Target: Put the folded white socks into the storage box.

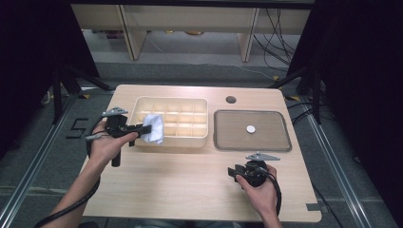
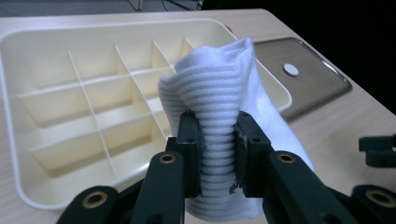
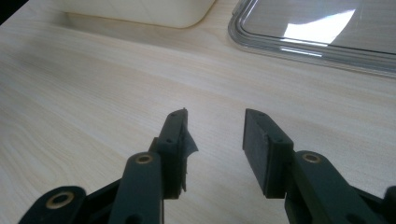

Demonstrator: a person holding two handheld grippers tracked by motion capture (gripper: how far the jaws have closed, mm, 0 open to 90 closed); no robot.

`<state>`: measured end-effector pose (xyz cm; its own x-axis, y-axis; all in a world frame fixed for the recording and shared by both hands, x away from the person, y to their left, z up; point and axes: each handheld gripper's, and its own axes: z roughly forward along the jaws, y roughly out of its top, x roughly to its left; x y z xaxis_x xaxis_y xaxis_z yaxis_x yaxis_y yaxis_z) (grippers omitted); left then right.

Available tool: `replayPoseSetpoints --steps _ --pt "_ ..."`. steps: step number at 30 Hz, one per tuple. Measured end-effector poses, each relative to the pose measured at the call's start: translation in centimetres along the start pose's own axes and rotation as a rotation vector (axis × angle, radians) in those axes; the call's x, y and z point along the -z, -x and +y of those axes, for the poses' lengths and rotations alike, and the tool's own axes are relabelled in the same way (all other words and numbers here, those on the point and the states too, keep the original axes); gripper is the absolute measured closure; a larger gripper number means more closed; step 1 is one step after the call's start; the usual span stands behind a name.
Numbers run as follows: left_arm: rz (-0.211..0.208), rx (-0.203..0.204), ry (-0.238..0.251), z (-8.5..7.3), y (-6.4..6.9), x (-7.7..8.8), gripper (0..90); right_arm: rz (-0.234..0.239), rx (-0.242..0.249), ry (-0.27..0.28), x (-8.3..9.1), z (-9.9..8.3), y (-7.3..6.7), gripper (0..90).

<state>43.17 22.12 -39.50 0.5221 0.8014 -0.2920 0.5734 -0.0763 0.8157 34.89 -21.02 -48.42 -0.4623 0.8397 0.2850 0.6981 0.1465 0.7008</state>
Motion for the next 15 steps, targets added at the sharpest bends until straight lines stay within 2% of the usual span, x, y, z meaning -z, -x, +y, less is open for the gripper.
replayPoseSetpoints --steps 1,2,3,4,7,8,9,10,11,12,14,15 --pt "0.001 0.0 -0.001 0.2 -0.3 0.0 74.1 -0.01 -0.011 -0.012 0.1 -0.1 -0.2 60.7" --pt "0.009 0.004 0.005 0.5 -0.5 0.0 74.1 -0.004 -0.043 -0.022 0.1 -0.1 -0.5 60.5" --pt "0.013 0.004 0.004 0.7 -0.8 0.0 74.1 -0.014 0.013 -0.007 0.1 0.0 -0.2 60.4" --pt "0.019 0.008 0.01 1.0 -1.2 -0.1 74.1 -0.001 -0.026 -0.018 0.2 0.0 -0.5 60.3" --pt "0.041 0.017 0.012 1.7 -1.9 -0.2 74.1 -0.004 -0.016 -0.017 0.2 0.0 -0.4 60.2" --pt "0.047 0.017 0.011 1.9 -2.1 -0.4 74.1 -0.017 0.014 -0.016 0.2 0.0 -0.2 60.2" --pt "0.056 0.019 0.005 2.1 -2.4 -0.6 74.1 -0.019 0.013 -0.015 0.2 0.0 -0.2 60.2" --pt "0.062 0.025 0.003 2.1 -2.6 -0.9 74.1 -0.01 -0.027 -0.029 0.2 -0.1 -0.4 60.1" --pt "0.069 0.023 -0.006 2.2 -2.8 -1.0 74.1 -0.007 0.001 -0.023 0.0 -0.1 -0.1 60.0" --pt "0.083 0.009 -0.025 2.3 -3.1 -1.2 74.1 -0.004 0.0 -0.022 0.0 -0.2 0.0 59.9" --pt "0.084 0.029 -0.035 2.2 -3.5 -1.9 74.1 0.004 -0.002 -0.02 -0.2 -0.2 0.1 59.8" --pt "0.087 0.02 -0.053 2.1 -3.8 -2.1 74.1 -0.003 0.005 -0.016 -0.2 -0.2 0.1 59.7"
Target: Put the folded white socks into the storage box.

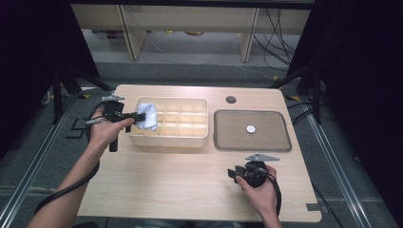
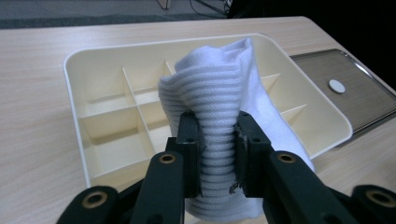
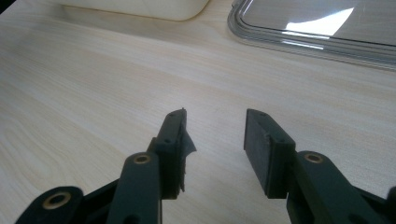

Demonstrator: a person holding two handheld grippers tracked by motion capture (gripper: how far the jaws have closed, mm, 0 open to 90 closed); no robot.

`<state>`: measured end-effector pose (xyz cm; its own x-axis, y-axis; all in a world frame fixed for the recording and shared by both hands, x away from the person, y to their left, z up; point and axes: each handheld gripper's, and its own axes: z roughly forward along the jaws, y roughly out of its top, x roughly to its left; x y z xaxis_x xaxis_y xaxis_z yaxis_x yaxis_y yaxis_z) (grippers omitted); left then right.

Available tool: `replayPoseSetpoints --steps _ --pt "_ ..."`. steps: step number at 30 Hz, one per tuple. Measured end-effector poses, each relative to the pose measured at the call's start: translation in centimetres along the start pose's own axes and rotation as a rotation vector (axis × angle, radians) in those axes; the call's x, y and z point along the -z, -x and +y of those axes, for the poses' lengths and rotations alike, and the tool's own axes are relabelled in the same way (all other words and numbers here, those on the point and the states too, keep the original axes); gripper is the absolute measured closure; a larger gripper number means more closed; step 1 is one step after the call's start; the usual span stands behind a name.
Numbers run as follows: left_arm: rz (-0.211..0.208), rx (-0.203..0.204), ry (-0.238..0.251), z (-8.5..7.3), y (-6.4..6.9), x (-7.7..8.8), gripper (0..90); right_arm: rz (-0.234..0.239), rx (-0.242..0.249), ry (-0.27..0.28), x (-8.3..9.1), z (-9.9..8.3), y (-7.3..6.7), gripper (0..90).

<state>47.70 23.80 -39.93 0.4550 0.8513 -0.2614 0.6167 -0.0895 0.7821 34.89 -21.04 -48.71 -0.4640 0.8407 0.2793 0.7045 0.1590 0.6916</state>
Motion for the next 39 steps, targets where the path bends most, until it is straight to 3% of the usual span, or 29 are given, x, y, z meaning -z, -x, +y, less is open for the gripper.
replayPoseSetpoints --steps 1,3,9,11,22,33,39 --pt "0.007 -0.002 -0.018 -0.1 -0.2 -0.2 74.1 -0.016 -0.021 -0.018 0.1 0.0 -0.1 59.6" --pt "0.006 0.007 -0.04 -0.3 -0.7 -0.8 74.0 -0.001 -0.011 -0.005 0.0 0.0 0.0 59.4" --pt "0.046 0.0 -0.119 -0.9 -1.8 -2.0 73.9 -0.017 -0.008 -0.015 0.0 -0.2 0.0 59.1" --pt "0.048 0.011 -0.132 -0.9 -2.1 -2.3 73.9 0.0 -0.013 -0.01 0.0 -0.3 0.0 59.1" --pt "0.077 0.042 -0.201 -1.2 -3.0 -3.1 73.9 -0.006 -0.016 -0.016 0.1 -0.3 0.1 58.7" --pt "0.11 0.0 -0.258 -0.6 -2.6 -3.3 73.8 -0.004 -0.017 -0.027 0.0 -0.4 0.0 58.0" --pt "0.14 -0.043 -0.293 -0.4 -2.3 -3.5 73.9 -0.005 -0.01 -0.022 0.0 -0.5 0.0 58.1"
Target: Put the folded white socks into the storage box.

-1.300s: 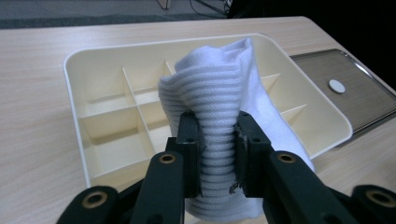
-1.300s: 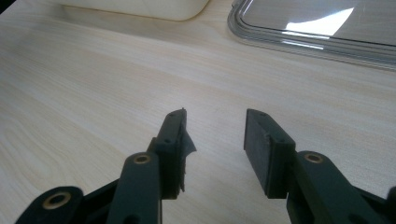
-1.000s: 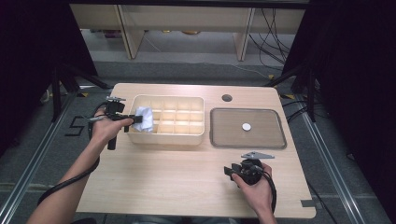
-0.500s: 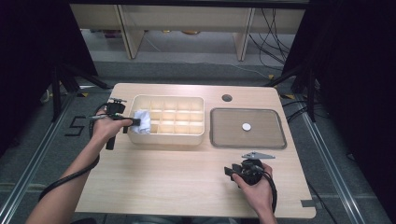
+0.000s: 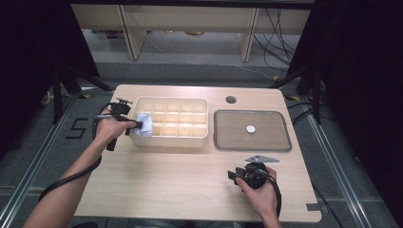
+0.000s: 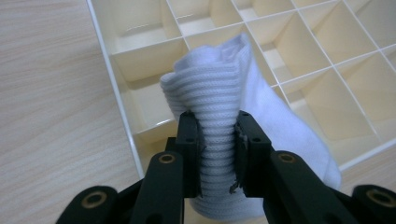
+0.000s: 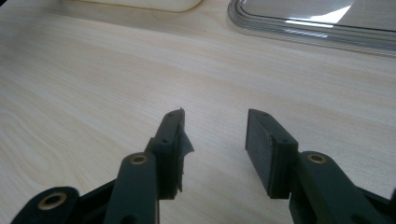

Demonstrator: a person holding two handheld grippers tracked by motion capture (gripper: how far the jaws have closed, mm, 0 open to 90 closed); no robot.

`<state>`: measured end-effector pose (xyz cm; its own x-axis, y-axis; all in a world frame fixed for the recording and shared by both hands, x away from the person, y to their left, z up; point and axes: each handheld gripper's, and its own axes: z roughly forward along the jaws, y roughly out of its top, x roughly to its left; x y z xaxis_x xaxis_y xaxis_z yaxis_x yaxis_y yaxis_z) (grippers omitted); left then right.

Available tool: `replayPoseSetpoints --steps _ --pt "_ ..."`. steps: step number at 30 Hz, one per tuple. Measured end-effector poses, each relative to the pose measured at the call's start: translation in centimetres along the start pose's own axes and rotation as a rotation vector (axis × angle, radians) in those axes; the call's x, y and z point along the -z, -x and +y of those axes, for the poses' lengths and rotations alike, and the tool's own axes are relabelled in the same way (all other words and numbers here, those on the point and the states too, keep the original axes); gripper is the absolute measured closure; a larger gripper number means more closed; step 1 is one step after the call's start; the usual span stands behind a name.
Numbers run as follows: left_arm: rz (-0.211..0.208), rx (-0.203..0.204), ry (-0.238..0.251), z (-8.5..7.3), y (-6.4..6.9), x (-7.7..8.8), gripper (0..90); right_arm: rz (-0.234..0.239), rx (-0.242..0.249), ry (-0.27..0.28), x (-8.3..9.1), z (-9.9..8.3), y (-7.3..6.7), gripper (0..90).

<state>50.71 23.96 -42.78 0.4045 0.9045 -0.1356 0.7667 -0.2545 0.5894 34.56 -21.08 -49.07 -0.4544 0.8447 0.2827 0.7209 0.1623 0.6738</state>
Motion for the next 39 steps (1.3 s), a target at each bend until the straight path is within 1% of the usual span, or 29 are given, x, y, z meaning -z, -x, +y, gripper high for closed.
replayPoseSetpoints --steps 2,3,4,5,6,7,8,9,10,11,12,13,14,15,16,18,20,21,23,24,26,28,31,32,33,34,35,36,39 --pt "0.015 -0.022 -0.008 0.1 0.2 -0.1 73.9 -0.002 -0.009 -0.006 0.0 0.0 -0.1 58.0" --pt "0.019 -0.026 -0.013 0.1 0.3 -0.1 73.9 -0.009 0.016 -0.001 0.1 0.0 0.0 58.0" --pt "0.023 -0.039 -0.02 0.2 0.3 -0.1 73.9 -0.008 0.012 -0.004 0.0 0.0 0.0 58.0" --pt "0.034 -0.05 -0.021 0.2 0.4 -0.1 73.9 0.003 -0.024 -0.013 0.1 -0.1 -0.2 58.0" --pt "0.045 -0.061 -0.023 0.2 0.6 -0.1 73.9 0.01 -0.029 -0.001 -0.1 -0.1 -0.2 58.0" --pt "0.05 -0.072 -0.036 0.2 0.6 -0.1 73.9 0.001 -0.033 -0.016 0.0 -0.1 -0.3 58.0" --pt "0.057 -0.081 -0.041 0.2 0.6 -0.1 74.0 0.016 -0.025 -0.008 -0.1 -0.1 -0.3 58.0" --pt "0.063 -0.082 -0.034 0.2 0.6 -0.3 74.1 0.013 -0.02 -0.01 -0.1 -0.1 -0.2 58.0" --pt "0.068 -0.082 -0.043 0.2 0.6 -0.3 74.1 0.005 0.006 -0.005 0.0 0.0 0.0 58.0" --pt "0.075 -0.092 -0.057 0.2 0.6 -0.3 74.2 -0.005 0.007 -0.007 0.1 0.0 0.0 58.0" --pt "0.086 -0.103 -0.06 0.2 0.6 -0.4 74.3 0.013 -0.033 -0.009 0.1 0.0 -0.3 58.1" --pt "0.085 -0.106 -0.075 0.2 0.5 -0.4 74.3 0.006 -0.007 -0.001 0.1 0.1 -0.1 58.0" --pt "0.088 -0.106 -0.072 0.2 0.5 -0.4 74.4 0.001 -0.004 -0.002 0.2 0.1 -0.1 58.0" --pt "0.088 -0.107 -0.068 0.1 0.5 -0.5 74.4 0.012 -0.002 0.008 0.1 0.1 0.0 58.1" --pt "0.092 -0.117 -0.083 0.2 0.5 -0.4 74.4 -0.002 0.004 0.004 0.2 0.1 0.0 58.1" --pt "0.102 -0.123 -0.093 0.3 0.6 -0.5 74.5 0.005 -0.006 0.008 0.2 0.1 0.0 58.0" --pt "0.11 -0.143 -0.118 0.4 0.6 -0.6 74.6 0.005 0.003 0.01 0.2 0.1 0.1 58.1" --pt "0.112 -0.14 -0.116 0.4 0.7 -0.7 74.7 0.002 0.004 0.01 0.2 0.1 0.1 58.0" --pt "0.132 -0.172 -0.133 0.4 0.7 -0.8 74.8 -0.006 0.008 0.004 0.2 0.1 0.1 58.0" --pt "0.137 -0.172 -0.131 0.3 0.8 -0.9 74.8 -0.004 0.001 -0.001 0.2 0.1 0.0 58.1" --pt "0.147 -0.192 -0.134 0.3 0.9 -1.0 74.9 -0.004 -0.001 -0.003 0.2 0.1 0.0 58.0" --pt "0.158 -0.21 -0.154 0.3 1.0 -0.9 75.0 -0.007 -0.001 -0.001 0.2 0.1 0.0 58.0" --pt "0.165 -0.223 -0.157 0.5 1.3 -1.1 75.1 0.001 -0.008 0.016 0.2 0.2 0.1 58.0" --pt "0.172 -0.238 -0.177 0.6 1.3 -1.1 75.2 -0.011 -0.005 0.014 0.3 0.2 0.1 58.0" --pt "0.174 -0.238 -0.168 0.5 1.4 -1.2 75.2 -0.026 -0.003 0.017 0.2 0.2 0.1 58.0" --pt "0.178 -0.25 -0.174 0.5 1.4 -1.3 75.2 -0.001 0.001 0.029 0.2 0.2 0.2 58.0" --pt "0.18 -0.26 -0.194 0.6 1.4 -1.3 75.3 -0.008 -0.014 0.017 0.4 0.2 0.1 58.0" --pt "0.183 -0.255 -0.188 0.5 1.4 -1.4 75.4 -0.013 -0.014 0.017 0.4 0.2 0.1 58.0" --pt "0.189 -0.265 -0.211 0.6 1.4 -1.6 75.7 -0.011 -0.016 0.017 0.3 0.2 0.1 58.1"
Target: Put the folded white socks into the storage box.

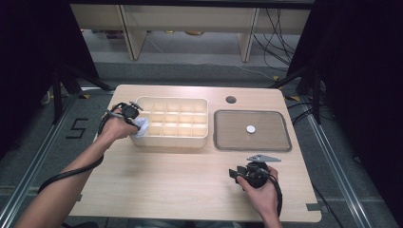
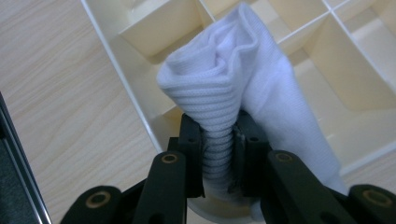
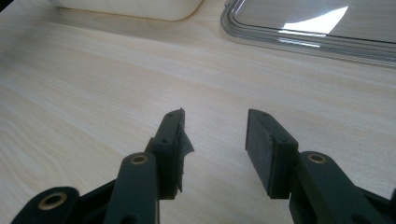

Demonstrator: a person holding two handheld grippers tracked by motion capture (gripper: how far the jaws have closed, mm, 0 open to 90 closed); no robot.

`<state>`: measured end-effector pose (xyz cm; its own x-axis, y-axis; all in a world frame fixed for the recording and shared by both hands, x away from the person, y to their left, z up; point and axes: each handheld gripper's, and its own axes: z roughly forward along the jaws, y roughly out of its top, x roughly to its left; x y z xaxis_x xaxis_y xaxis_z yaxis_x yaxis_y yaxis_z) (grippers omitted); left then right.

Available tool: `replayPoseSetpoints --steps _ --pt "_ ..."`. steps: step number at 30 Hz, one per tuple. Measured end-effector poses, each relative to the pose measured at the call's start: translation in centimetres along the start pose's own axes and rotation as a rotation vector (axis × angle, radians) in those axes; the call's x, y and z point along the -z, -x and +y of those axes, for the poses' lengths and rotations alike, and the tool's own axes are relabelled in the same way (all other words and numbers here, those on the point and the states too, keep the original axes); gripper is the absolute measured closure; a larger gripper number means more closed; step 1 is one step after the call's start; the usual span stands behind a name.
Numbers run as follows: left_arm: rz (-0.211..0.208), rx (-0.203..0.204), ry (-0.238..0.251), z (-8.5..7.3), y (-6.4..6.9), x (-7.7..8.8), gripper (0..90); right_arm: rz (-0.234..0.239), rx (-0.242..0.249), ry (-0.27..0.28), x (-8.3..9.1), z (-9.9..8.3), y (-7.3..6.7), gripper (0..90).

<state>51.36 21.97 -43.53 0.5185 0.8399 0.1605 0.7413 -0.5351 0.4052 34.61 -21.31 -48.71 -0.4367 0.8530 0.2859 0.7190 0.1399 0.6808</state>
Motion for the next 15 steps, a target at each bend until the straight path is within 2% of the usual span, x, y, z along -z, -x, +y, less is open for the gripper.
replayPoseSetpoints --steps 4,5,6,11,12,14,15 --pt "-0.004 -0.014 -0.03 0.21 -0.11 -0.06 76.0 0.001 0.013 0.004 -0.04 0.04 0.0 58.1" --pt "-0.005 -0.001 -0.025 0.22 -0.05 -0.18 76.0 0.012 0.011 0.011 -0.12 0.04 0.03 58.1" --pt "-0.008 -0.012 -0.044 0.27 -0.14 -0.12 76.0 0.012 0.016 0.015 -0.14 0.06 0.08 58.1" --pt "-0.006 -0.021 -0.054 0.3 -0.14 -0.32 76.3 0.013 0.006 0.009 -0.12 0.05 -0.03 58.1" --pt "-0.007 -0.011 -0.056 0.28 -0.06 -0.37 76.4 -0.016 0.016 -0.003 -0.08 0.07 -0.01 58.0" --pt "-0.007 -0.024 -0.069 0.31 -0.18 -0.4 76.5 0.0 0.009 -0.009 -0.1 0.05 -0.06 58.0" --pt "-0.014 -0.007 -0.067 0.28 -0.21 -0.43 76.5 0.008 0.009 -0.005 -0.17 0.02 -0.05 58.0"
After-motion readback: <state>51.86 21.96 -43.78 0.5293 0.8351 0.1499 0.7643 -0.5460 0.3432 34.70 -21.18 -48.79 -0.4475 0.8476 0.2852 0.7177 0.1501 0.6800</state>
